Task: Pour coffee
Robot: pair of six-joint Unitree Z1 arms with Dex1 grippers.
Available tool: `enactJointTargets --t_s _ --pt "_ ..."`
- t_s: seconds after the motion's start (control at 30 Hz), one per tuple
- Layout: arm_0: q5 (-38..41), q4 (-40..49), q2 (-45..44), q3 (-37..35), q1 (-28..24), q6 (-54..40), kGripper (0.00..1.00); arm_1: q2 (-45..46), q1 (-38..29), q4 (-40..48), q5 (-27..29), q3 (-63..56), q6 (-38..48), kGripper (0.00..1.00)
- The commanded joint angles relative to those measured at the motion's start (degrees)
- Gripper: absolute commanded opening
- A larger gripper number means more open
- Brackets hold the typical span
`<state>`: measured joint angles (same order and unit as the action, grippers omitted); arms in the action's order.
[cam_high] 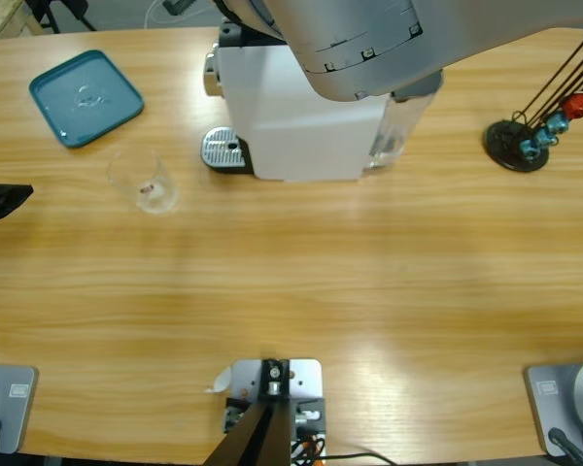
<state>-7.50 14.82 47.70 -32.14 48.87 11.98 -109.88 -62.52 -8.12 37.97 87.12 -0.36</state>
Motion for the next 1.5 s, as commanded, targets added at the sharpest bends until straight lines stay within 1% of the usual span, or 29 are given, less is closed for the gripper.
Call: enactJointTargets --t_s 0.03,0.17,0.73,1.17,1.5 --pt "0.73 -0.58 0.59 2.17 0.35 -0.64 0.954 -8.46 0.03 -0.27 -2.13 -3.01 2.21 0.000" --pt "0.75 -0.58 0.43 2.17 0.35 -0.64 0.954 -9.55 0.03 -0.12 -3.05 -3.90 3.93 0.000" --pt "1.17 -0.58 0.64 2.15 0.35 -0.55 0.954 -11.31 0.03 4.30 -3.41 -10.02 8.32 0.000" --pt "1.35 -0.58 1.17 2.03 0.35 -0.55 0.954 -11.68 0.03 8.08 -3.77 -13.54 9.34 0.000" --pt "1.35 -0.58 1.13 2.03 0.35 -0.55 0.954 -11.54 0.03 9.09 -3.71 -14.79 9.85 0.000"
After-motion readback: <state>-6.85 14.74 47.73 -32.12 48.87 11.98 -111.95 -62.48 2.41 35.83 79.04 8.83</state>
